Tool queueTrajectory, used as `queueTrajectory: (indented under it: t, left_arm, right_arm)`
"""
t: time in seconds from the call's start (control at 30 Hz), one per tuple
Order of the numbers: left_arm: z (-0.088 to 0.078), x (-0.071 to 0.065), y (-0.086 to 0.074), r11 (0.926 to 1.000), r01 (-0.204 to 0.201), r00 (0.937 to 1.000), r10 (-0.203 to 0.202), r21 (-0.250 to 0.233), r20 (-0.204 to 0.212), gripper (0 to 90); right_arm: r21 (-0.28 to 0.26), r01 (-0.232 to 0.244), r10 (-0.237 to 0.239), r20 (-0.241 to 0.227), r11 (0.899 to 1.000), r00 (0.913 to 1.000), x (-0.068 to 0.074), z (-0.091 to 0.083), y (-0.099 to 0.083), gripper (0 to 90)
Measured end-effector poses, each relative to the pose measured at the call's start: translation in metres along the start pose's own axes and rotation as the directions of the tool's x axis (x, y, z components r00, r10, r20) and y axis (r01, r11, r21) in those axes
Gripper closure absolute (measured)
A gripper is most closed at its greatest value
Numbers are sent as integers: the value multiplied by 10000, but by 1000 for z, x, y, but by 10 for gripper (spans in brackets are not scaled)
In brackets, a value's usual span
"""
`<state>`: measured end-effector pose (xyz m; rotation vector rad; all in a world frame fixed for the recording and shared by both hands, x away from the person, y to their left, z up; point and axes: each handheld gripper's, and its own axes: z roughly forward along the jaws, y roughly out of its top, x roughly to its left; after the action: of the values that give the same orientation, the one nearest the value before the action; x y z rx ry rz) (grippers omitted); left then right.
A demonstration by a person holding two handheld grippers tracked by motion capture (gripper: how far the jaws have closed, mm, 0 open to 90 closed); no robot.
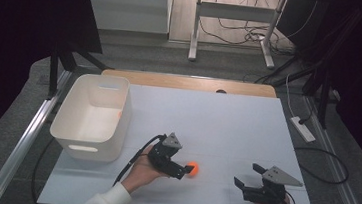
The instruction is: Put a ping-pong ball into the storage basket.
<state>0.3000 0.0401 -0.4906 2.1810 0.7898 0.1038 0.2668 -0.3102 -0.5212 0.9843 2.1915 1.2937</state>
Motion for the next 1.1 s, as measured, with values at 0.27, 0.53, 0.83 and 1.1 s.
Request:
queueTrajectory:
  t: [0.27, 0.53, 0.83, 1.1]
  left_arm:
    - [5, -3, 1, 10000, 5, 10000, -6, 58, 93, 128]
    - [14, -5, 5, 9994, -90, 9999, 85, 349, 145, 124]
    - [24, -3, 7, 9986, 122, 9996, -135, 508, 264, 118]
    - [33, -2, 7, 9964, 299, 9988, -328, 794, 354, 122]
  right_arm:
    - [7, 17, -17, 11, 10000, 10000, 0, 0, 0, 120]
    - [9, -5, 5, -11, 10000, 10000, 0, 0, 0, 120]
    - [17, 6, -6, -23, 10000, 10000, 0, 1, 0, 120]
    - [22, 41, -41, -2, 10000, 10000, 1, 0, 0, 120]
